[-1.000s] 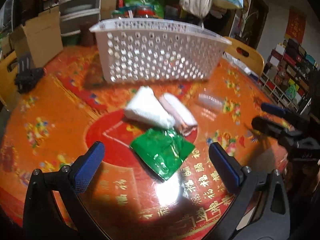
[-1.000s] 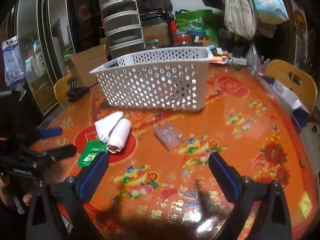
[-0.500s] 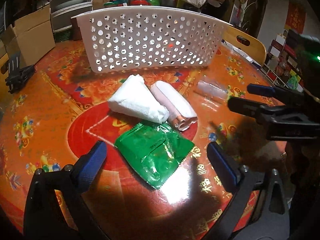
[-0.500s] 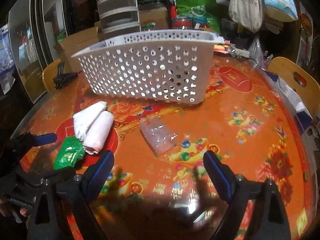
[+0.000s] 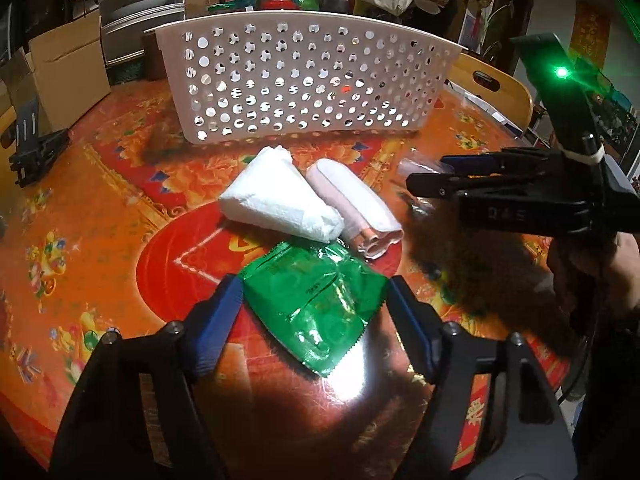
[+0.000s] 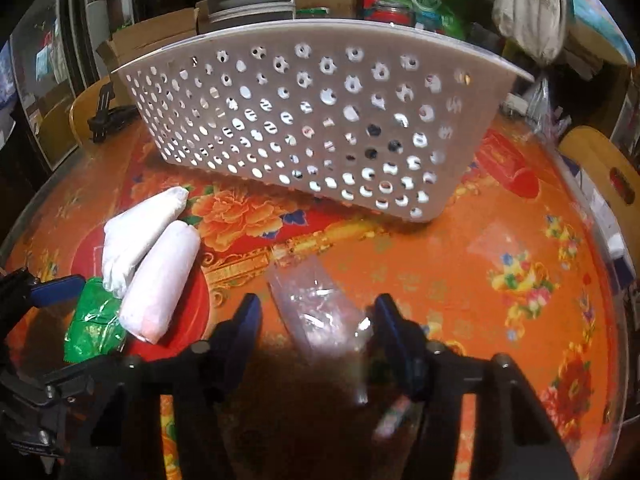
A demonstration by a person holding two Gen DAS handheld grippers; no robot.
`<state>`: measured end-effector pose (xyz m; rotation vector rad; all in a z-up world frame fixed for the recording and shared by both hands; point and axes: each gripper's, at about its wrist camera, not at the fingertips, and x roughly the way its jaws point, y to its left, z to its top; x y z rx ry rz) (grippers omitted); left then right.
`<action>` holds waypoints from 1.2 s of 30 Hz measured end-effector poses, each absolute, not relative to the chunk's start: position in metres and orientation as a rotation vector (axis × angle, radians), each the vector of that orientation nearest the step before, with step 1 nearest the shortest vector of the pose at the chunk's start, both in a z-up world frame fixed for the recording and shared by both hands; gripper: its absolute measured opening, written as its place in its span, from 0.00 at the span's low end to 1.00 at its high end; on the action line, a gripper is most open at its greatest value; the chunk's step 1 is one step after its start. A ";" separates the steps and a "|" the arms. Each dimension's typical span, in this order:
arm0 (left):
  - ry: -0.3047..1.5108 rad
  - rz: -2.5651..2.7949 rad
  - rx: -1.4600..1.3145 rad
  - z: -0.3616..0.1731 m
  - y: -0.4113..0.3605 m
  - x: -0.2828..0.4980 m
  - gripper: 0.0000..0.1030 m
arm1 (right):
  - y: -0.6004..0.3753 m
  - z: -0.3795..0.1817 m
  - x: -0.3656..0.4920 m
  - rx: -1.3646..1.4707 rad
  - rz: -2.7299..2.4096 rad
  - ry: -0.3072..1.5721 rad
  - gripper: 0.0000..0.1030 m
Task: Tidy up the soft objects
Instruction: 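Grasp the green packet with the left tool while the right tool grips the clear bag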
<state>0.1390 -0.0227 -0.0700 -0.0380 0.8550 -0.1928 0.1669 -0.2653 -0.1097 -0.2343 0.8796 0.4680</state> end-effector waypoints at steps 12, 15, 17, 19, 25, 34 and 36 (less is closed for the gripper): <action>0.774 -0.251 -0.052 -0.068 -0.015 0.114 0.41 | -0.273 -0.104 0.140 -0.191 0.475 0.850 0.41; 0.753 -0.263 -0.048 -0.066 -0.016 0.107 0.36 | -0.277 -0.102 0.133 -0.171 0.474 0.840 0.40; 0.746 -0.268 -0.037 -0.066 -0.017 0.104 0.36 | -0.281 -0.099 0.128 -0.158 0.475 0.832 0.40; 0.744 -0.270 -0.040 -0.067 -0.017 0.103 0.35 | -0.285 -0.096 0.124 -0.146 0.474 0.823 0.40; 0.713 -0.266 -0.046 -0.060 -0.014 0.094 0.33 | -0.298 -0.088 0.115 -0.118 0.473 0.799 0.40; 0.692 -0.256 -0.044 -0.054 -0.009 0.083 0.32 | -0.302 -0.078 0.101 -0.108 0.483 0.770 0.40; 0.682 -0.258 -0.050 -0.050 -0.006 0.080 0.32 | -0.302 -0.077 0.100 -0.108 0.484 0.769 0.40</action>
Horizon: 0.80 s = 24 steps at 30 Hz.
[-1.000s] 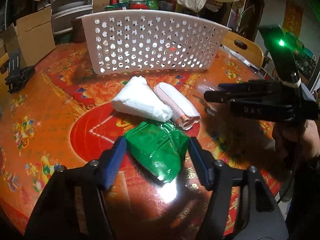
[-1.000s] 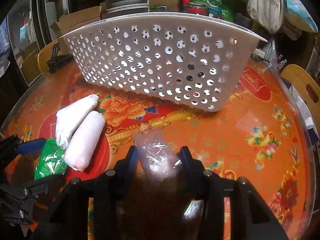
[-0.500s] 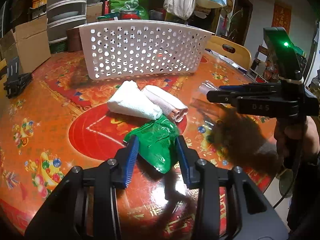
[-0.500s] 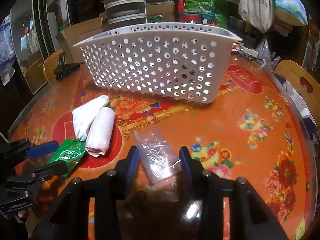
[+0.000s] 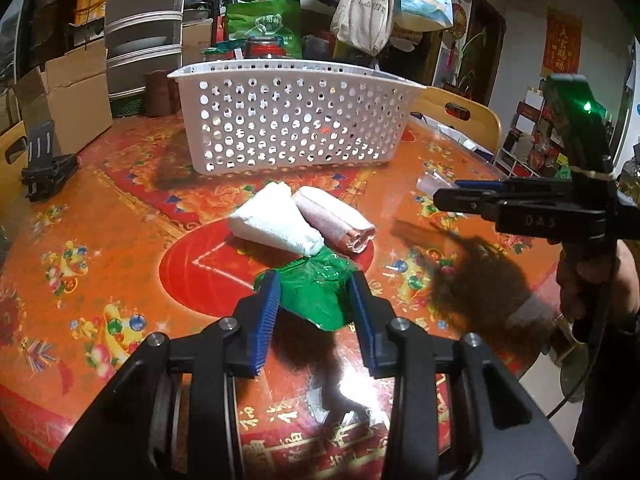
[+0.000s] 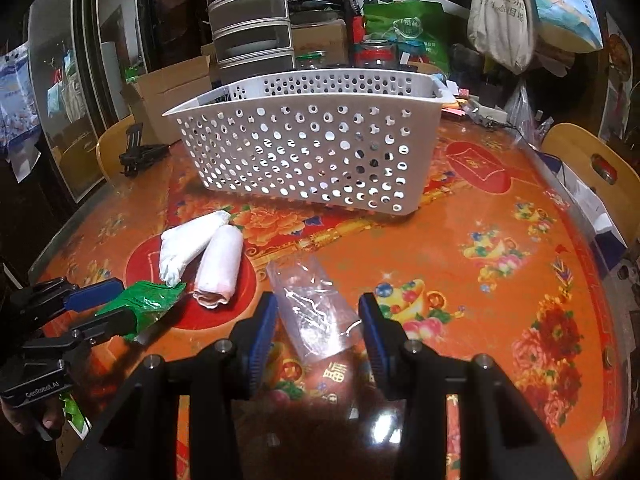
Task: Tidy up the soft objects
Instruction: 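Grasp the green packet with the left tool while the right tool grips the clear bag, then carry the green packet and clear bag with both tools over the basket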
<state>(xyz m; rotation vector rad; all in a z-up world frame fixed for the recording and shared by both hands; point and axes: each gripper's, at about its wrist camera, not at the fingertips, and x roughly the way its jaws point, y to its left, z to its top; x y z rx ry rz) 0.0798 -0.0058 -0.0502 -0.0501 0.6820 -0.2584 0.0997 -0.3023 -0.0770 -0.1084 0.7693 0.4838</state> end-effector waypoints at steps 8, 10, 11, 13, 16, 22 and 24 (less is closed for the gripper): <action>0.617 -0.259 -0.069 -0.023 0.003 0.067 0.32 | -0.303 -0.073 0.096 -0.102 0.487 0.759 0.40; 0.608 -0.264 -0.071 -0.019 0.004 0.067 0.32 | -0.302 -0.072 0.095 -0.102 0.489 0.756 0.40; 0.606 -0.269 -0.075 -0.016 0.004 0.068 0.32 | -0.302 -0.071 0.094 -0.102 0.491 0.755 0.40; 0.602 -0.278 -0.083 -0.012 0.003 0.072 0.32 | -0.301 -0.070 0.094 -0.101 0.494 0.754 0.40; 0.587 -0.292 -0.095 -0.003 0.003 0.080 0.32 | -0.301 -0.069 0.094 -0.095 0.494 0.752 0.40; 0.573 -0.301 -0.120 0.013 0.005 0.104 0.31 | -0.304 -0.063 0.093 -0.080 0.500 0.740 0.40; 0.560 -0.298 -0.116 0.020 0.004 0.107 0.32 | -0.306 -0.059 0.094 -0.074 0.499 0.732 0.40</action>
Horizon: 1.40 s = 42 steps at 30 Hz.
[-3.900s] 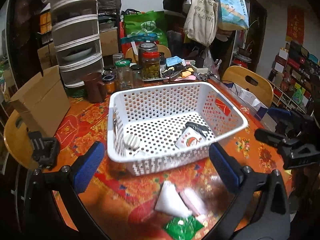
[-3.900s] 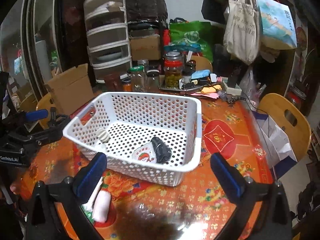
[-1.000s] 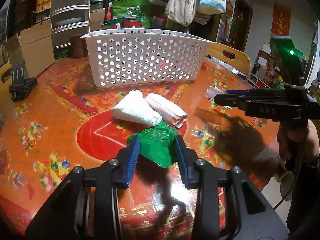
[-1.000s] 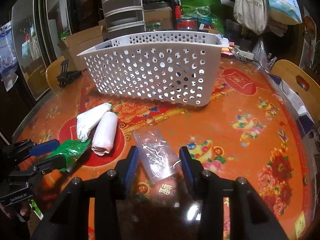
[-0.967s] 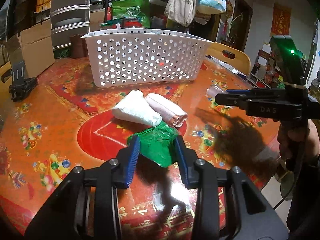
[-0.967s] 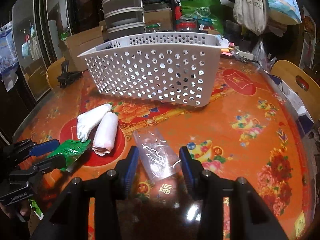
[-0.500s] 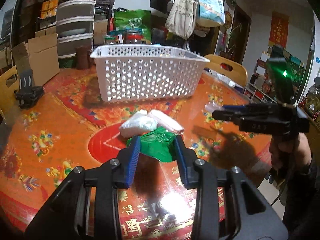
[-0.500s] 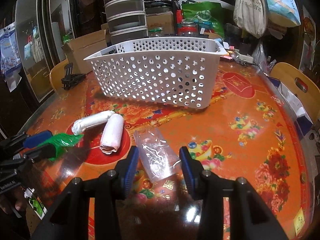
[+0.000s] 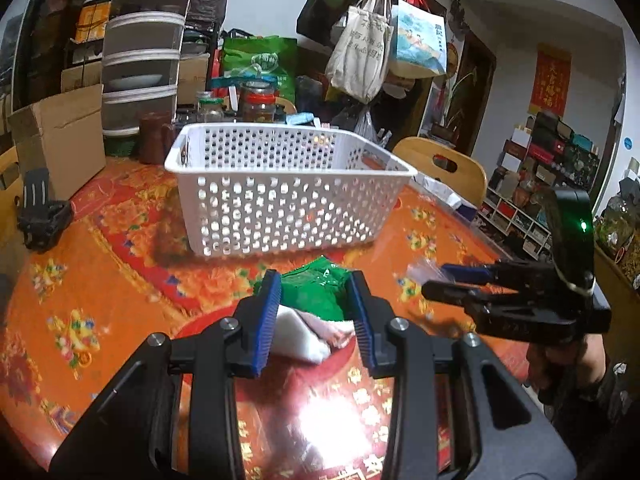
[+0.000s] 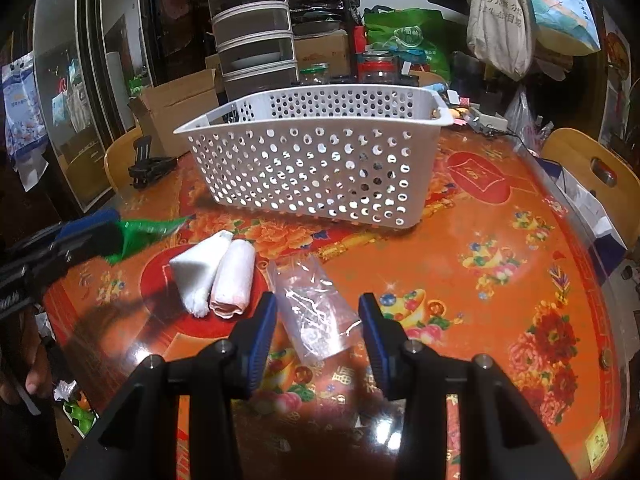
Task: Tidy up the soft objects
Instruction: 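Carry the green packet and clear bag with both tools over the basket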
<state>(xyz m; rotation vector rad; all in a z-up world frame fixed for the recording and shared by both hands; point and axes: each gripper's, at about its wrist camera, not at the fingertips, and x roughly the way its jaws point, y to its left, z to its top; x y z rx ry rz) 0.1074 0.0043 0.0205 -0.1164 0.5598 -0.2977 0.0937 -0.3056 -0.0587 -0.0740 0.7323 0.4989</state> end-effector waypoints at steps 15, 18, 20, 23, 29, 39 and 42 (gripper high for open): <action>0.482 -0.281 -0.057 0.079 0.003 0.122 0.32 | -0.307 0.000 0.099 -0.090 0.492 0.632 0.40; 0.465 -0.277 -0.039 0.093 0.003 0.130 0.32 | -0.307 0.013 0.105 -0.095 0.485 0.618 0.40; 0.461 -0.281 -0.037 0.103 0.003 0.137 0.32 | -0.306 0.021 0.110 -0.097 0.483 0.614 0.40; 0.464 -0.272 -0.035 0.117 0.004 0.154 0.32 | -0.305 0.032 0.121 -0.099 0.475 0.609 0.40; 0.486 -0.249 -0.050 0.137 0.014 0.194 0.31 | -0.307 0.051 0.155 -0.070 0.463 0.627 0.40; 0.588 -0.217 -0.059 0.140 0.017 0.272 0.32 | -0.278 0.062 0.214 -0.115 0.436 0.684 0.40; 0.625 -0.203 -0.056 0.134 0.014 0.295 0.31 | -0.269 0.056 0.234 -0.133 0.417 0.713 0.40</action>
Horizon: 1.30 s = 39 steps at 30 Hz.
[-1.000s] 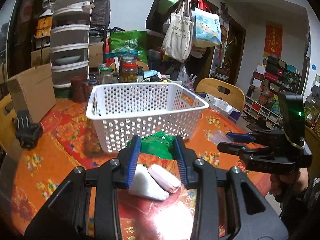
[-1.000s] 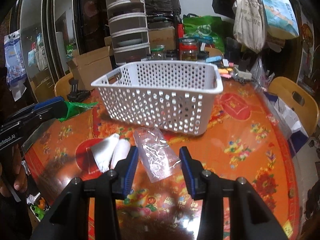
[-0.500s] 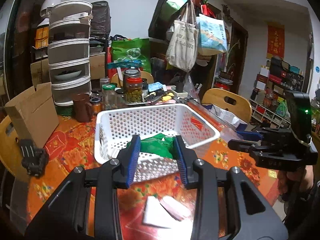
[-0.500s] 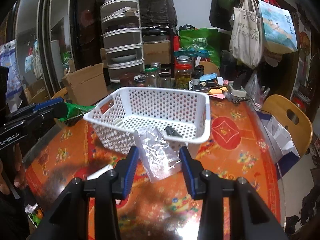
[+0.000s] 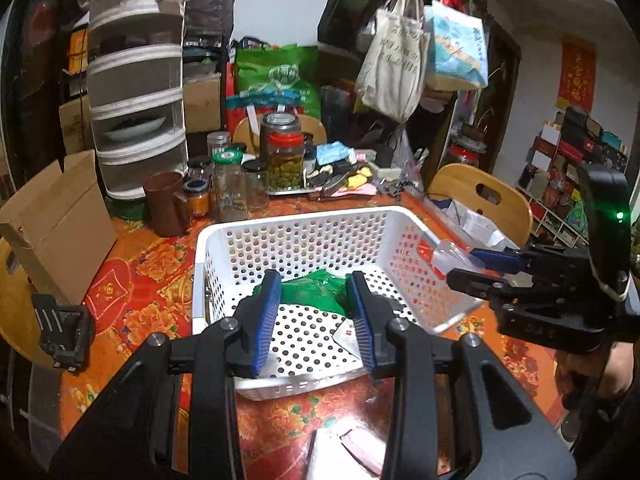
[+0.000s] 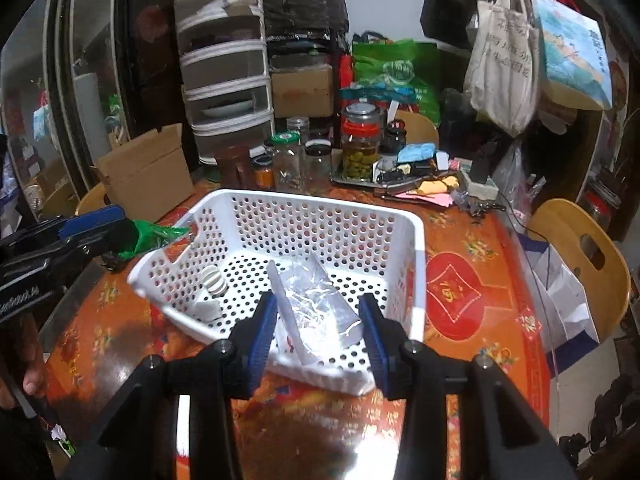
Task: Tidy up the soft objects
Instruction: 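Carry the green packet and clear bag with both tools over the basket, then open both tools to drop the green packet and clear bag into the basket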
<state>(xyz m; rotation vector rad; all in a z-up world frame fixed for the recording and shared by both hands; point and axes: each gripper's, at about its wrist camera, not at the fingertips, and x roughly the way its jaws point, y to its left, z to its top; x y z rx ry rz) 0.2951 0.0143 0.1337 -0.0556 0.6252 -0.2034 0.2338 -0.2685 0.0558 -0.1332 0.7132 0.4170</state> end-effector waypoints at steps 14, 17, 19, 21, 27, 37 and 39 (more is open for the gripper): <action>0.802 -0.166 -0.038 0.078 0.008 0.375 0.32 | -0.244 0.010 0.300 -0.176 0.349 0.828 0.40; 0.842 -0.153 -0.025 0.061 0.006 0.388 0.32 | -0.241 0.003 0.311 -0.188 0.336 0.852 0.40; 0.869 -0.149 -0.027 0.050 0.005 0.396 0.32 | -0.240 -0.002 0.319 -0.197 0.331 0.871 0.40; 0.894 -0.138 -0.021 0.039 0.005 0.404 0.32 | -0.238 -0.006 0.323 -0.202 0.325 0.884 0.41; 0.930 -0.135 -0.034 0.019 0.008 0.413 0.32 | -0.241 -0.016 0.334 -0.191 0.326 0.906 0.42; 0.889 -0.173 -0.054 0.029 0.008 0.403 0.60 | -0.243 -0.012 0.329 -0.178 0.336 0.880 0.70; 0.858 -0.172 -0.054 0.036 0.009 0.397 0.70 | -0.244 -0.008 0.326 -0.178 0.330 0.865 0.80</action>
